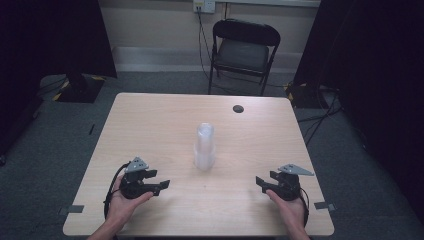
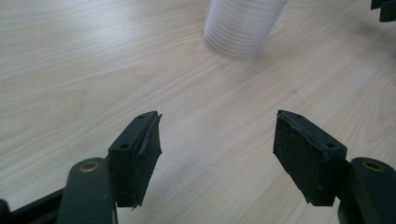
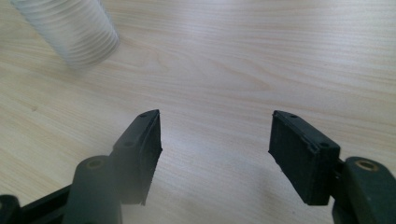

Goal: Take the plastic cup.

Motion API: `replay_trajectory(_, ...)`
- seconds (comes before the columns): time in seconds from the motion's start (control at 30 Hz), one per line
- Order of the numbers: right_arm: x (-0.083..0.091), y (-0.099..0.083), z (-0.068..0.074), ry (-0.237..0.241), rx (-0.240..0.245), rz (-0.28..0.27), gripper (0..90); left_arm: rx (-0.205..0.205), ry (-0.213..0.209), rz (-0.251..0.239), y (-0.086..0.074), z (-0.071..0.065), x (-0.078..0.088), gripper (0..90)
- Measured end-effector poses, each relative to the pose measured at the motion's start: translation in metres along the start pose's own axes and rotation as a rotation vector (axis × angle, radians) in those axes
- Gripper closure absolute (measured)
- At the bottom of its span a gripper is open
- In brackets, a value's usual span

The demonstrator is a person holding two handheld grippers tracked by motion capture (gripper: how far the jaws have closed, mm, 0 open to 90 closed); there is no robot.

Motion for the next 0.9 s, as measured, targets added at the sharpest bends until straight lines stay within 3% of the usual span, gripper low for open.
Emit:
replay_trajectory(0.3,-0.003,0.001,0.004,0.013,0.006,-0.015,34.8,-0.005,-0.018,-0.018,0.007,-0.007,-0.001,20.1)
replay_trajectory(0.37,-0.004,0.001,0.004,0.018,0.001,-0.013,34.7,-0.019,-0.029,-0.036,0.011,-0.013,0.001,19.5)
replay_trajectory(0.57,0.000,0.002,0.010,0.049,0.010,-0.030,38.1,-0.042,-0.028,-0.030,0.013,-0.017,0.002,19.8)
replay_trajectory(0.67,0.003,0.004,0.016,0.053,0.021,-0.042,38.2,-0.033,-0.041,-0.038,0.015,-0.019,0.006,22.2)
replay_trajectory(0.8,0.006,0.005,0.019,0.065,0.013,-0.051,39.2,-0.043,-0.049,-0.065,0.022,-0.025,0.012,22.4)
replay_trajectory(0.9,0.006,0.008,0.020,0.105,-0.004,-0.055,41.5,-0.044,-0.082,-0.102,0.034,-0.028,0.015,22.0)
Point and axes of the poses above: each handheld gripper's, and its own axes: x roughly backward along the jaws, y roughly out of its top, z roughly to its left, the point moved 1 cm from there along -x, roughly forward along the jaws, and after that the axes turned 14 degrees about x, right-handed, at the moved point
